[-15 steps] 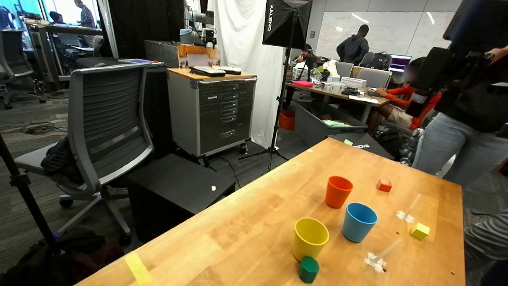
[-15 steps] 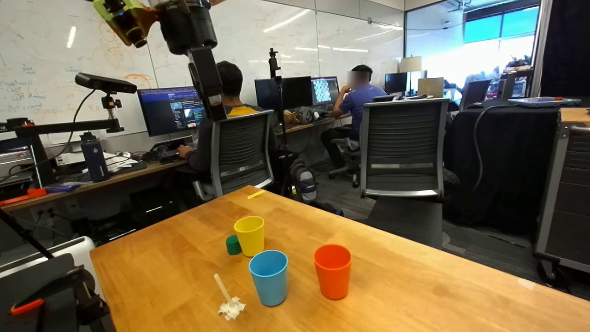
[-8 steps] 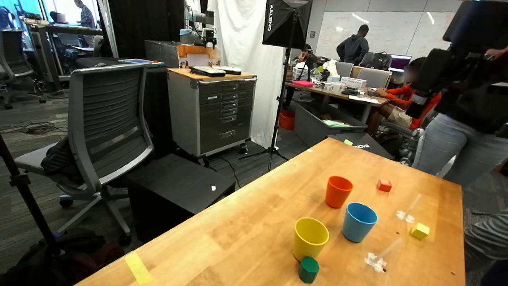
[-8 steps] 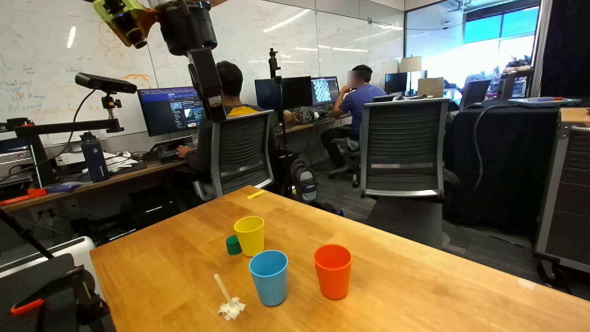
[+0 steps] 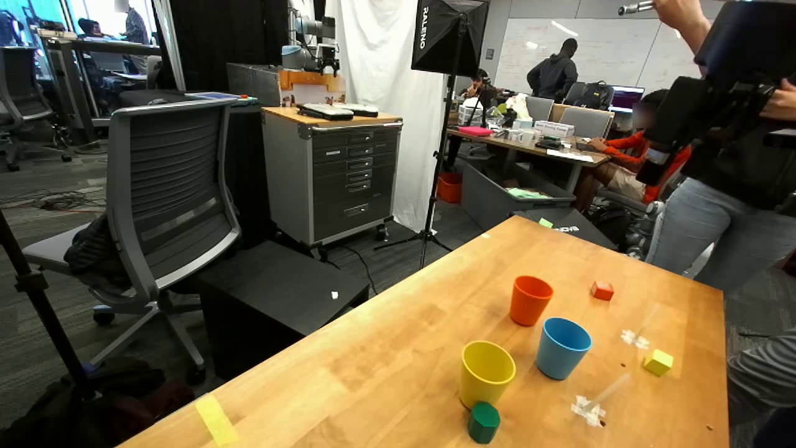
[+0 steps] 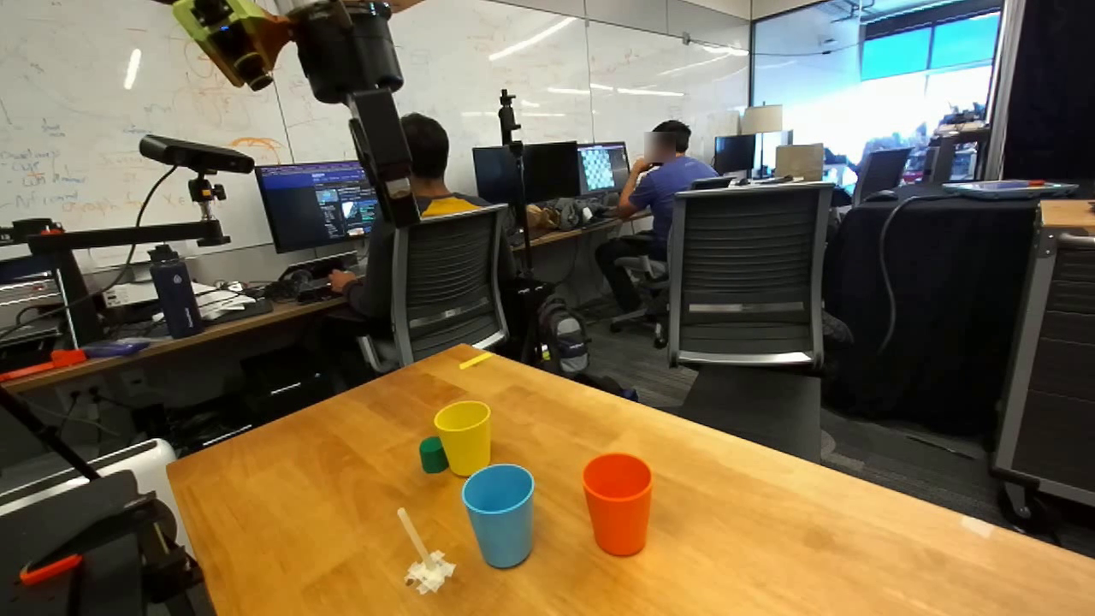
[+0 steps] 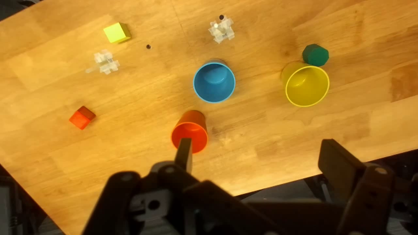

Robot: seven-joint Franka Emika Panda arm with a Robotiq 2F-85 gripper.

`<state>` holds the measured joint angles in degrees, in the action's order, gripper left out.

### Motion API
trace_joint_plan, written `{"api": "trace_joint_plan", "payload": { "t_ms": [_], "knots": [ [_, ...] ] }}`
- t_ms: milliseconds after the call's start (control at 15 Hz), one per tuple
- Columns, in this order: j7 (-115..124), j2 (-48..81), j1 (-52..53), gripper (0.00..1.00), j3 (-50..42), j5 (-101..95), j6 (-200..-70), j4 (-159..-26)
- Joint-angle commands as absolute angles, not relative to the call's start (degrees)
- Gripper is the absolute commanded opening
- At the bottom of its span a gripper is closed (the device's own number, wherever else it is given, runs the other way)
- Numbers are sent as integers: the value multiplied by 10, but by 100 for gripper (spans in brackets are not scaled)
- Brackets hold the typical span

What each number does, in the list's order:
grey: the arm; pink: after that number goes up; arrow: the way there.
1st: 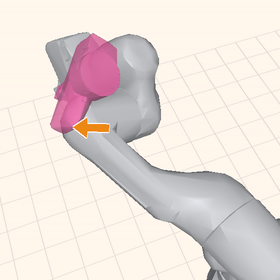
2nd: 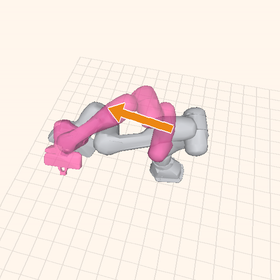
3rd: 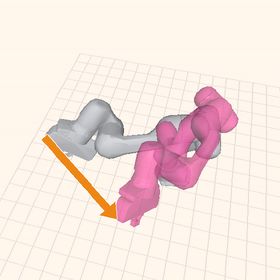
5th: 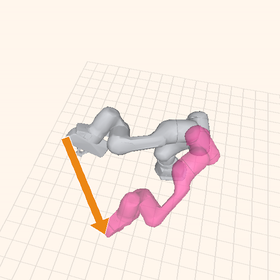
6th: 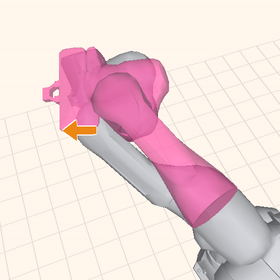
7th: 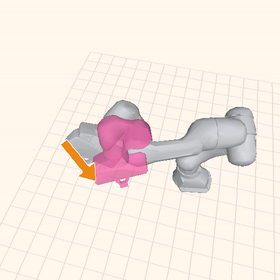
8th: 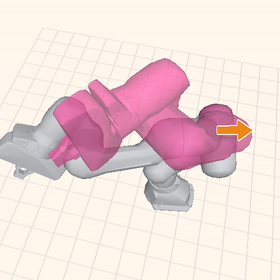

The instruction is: Stack the cups

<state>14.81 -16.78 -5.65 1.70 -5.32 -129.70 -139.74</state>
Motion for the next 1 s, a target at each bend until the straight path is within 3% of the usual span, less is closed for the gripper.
{"api": "trace_joint_plan", "payload": {
  "t_ms": [0, 933],
  "knots": [
    [146, -167, -54, 100, 10, -56, -1304, -1401],
    [231, -38, -85, 100, -10, -141, -1365, -1342]
  ]
}}
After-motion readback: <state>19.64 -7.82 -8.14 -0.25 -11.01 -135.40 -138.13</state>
